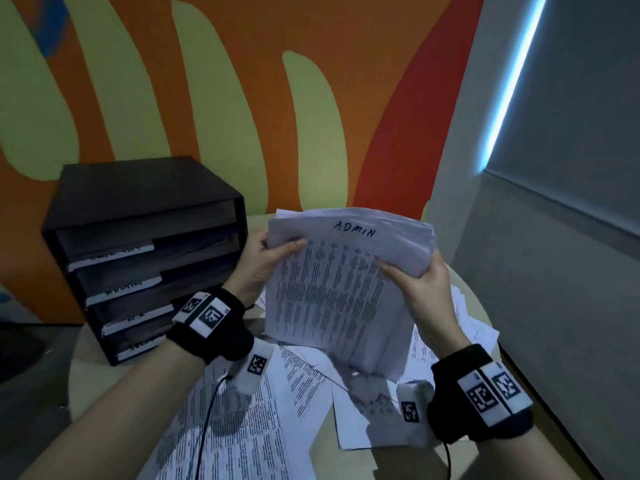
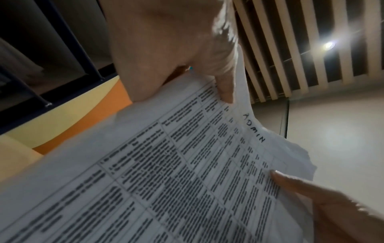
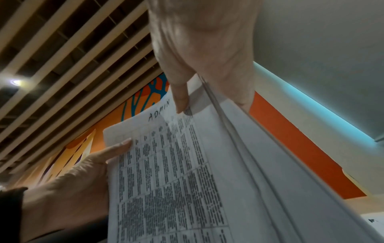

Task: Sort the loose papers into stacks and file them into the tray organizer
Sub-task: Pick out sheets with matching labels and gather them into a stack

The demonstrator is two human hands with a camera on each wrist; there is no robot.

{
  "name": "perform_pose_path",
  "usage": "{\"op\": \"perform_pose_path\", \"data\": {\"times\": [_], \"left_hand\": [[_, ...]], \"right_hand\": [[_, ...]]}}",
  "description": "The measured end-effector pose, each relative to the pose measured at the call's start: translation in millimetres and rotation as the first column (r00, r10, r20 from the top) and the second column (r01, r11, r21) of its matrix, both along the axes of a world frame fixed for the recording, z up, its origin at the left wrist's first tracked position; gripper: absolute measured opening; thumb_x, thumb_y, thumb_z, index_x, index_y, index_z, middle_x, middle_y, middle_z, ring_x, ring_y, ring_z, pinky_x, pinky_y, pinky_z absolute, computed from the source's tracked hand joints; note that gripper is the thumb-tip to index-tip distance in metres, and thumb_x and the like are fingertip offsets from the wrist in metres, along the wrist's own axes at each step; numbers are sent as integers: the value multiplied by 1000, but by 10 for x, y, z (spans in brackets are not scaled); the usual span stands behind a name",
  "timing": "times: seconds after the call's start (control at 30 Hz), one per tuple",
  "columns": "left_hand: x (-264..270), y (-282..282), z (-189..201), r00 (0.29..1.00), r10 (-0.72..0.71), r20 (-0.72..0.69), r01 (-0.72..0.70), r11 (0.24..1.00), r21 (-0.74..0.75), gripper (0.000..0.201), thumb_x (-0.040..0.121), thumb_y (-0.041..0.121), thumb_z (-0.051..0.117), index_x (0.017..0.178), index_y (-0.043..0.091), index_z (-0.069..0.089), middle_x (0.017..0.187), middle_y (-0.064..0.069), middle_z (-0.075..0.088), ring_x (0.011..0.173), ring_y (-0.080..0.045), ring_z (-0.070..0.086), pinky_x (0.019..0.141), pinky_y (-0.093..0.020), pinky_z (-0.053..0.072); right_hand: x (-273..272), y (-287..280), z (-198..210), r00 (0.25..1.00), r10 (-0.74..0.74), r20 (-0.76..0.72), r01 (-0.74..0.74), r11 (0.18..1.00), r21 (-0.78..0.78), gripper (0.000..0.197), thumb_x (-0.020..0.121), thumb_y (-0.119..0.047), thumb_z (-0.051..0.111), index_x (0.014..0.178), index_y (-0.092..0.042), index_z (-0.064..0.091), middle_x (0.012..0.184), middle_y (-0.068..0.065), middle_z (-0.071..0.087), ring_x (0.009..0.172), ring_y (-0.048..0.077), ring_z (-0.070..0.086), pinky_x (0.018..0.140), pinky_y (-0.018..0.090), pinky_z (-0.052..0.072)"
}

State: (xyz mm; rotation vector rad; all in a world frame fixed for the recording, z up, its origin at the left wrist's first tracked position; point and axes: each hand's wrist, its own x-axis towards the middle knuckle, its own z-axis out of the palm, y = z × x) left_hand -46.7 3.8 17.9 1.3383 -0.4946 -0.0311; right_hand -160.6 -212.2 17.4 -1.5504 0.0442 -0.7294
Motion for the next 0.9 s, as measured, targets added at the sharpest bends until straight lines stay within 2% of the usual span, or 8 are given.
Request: {"op": "perform_pose_path", "data": {"times": [0.17,0.27,0.37,0.43,0.53,0.63,0.77,0.9], "left_hand": [[-7,-101,-122,994,97,54,-103,987,123,25,86,8,71,109,-1,67,102,-12,72,94,-20,71,85,-38,55],[-28,-161,54,973,113,200,-130,989,76,22,92,2,63,104,-16,64,94,-9,68,83,-10,67,78,-29,53],[-92,-180,361,845,83,528,-211,960,186,34,90,30,66,92,-3,73,77,-3,68,69,-8,53,61,-32,44],[-180,-206,575,717,5,697,-283,916,285,26,90,33,63,71,17,72,60,18,54,54,-1,41,52,-27,31],[-279,-217,753,672,-39,739,-306,895,325,29,88,36,62,61,28,62,57,13,56,53,-14,49,52,-30,38],[-175,-17,644,726,84,683,-434,826,359,37,84,38,68,115,19,67,114,-5,67,105,-22,60,96,-47,49],[-32,528,282,815,449,367,-555,786,272,115,64,50,85,152,25,16,155,-3,25,141,-18,29,116,-39,27],[-115,822,52,969,249,-1,-248,968,-28,73,70,16,80,133,-4,48,120,-8,67,107,-16,67,97,-41,53]], "right_hand": [[-7,64,102,992,-115,-55,106,983,-148,76,75,-15,82,136,-23,38,130,-5,54,116,6,54,105,37,44],[-119,29,388,931,-340,131,363,838,-406,95,73,-16,80,149,-20,22,146,1,35,134,13,33,118,45,23],[-207,55,694,915,-342,214,387,593,-706,95,71,-20,79,149,-20,26,149,1,38,142,20,29,117,50,-4],[-162,69,822,942,-312,122,277,519,-809,78,71,-19,78,140,-22,43,136,1,53,134,21,42,116,53,5],[3,-1,835,981,-176,85,183,673,-716,17,72,-3,63,87,-10,68,78,-2,66,77,16,61,76,37,51],[97,-58,685,997,-69,33,77,875,-479,15,76,5,53,63,-2,55,64,-4,44,64,10,38,56,31,36],[10,-97,468,1000,14,21,-10,980,-200,13,85,9,60,84,0,68,72,-2,67,70,10,58,65,27,49],[72,10,228,991,134,23,-134,991,-7,16,91,1,59,98,-11,68,88,-8,76,82,8,69,73,25,57]]}}
